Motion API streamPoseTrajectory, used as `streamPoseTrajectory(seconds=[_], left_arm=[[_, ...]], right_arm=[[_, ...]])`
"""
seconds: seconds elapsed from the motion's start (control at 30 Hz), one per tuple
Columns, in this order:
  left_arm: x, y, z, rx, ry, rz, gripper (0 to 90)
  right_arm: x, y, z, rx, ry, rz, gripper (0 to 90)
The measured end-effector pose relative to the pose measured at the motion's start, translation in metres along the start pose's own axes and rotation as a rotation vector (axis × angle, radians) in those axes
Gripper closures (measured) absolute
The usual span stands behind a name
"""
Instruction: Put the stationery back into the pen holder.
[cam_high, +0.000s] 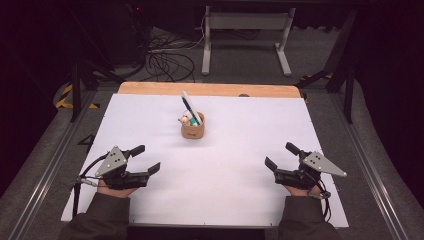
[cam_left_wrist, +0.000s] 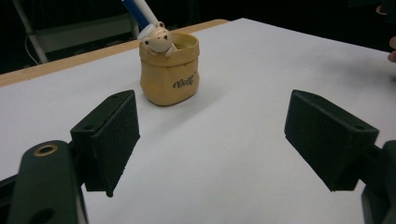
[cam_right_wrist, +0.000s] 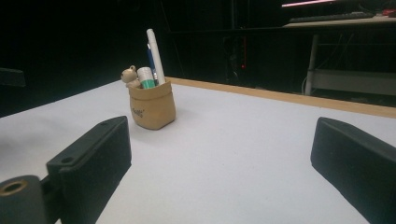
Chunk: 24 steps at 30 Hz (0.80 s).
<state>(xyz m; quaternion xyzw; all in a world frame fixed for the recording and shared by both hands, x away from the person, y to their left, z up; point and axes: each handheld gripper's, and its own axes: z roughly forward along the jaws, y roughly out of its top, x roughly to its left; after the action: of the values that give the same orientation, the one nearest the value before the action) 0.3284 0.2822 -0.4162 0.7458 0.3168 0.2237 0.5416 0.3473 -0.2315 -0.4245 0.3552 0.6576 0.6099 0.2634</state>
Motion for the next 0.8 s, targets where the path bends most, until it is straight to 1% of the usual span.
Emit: streamPoseTrajectory(seconds=[0.27,0.8], left_arm=[[0.0018,-0.0007,-0.0020,-0.005,0.007,-0.002,18.8],[0.0020,-0.0014,-0.0023,-0.001,0.007,-0.004,18.8]], right_arm=[[-0.0021,-0.0006,-0.0031,-0.004,-0.008,-0.003,5.9],[-0.0017,-0.0013,-0.0026,-0.010,-0.002,-0.008,5.9]])
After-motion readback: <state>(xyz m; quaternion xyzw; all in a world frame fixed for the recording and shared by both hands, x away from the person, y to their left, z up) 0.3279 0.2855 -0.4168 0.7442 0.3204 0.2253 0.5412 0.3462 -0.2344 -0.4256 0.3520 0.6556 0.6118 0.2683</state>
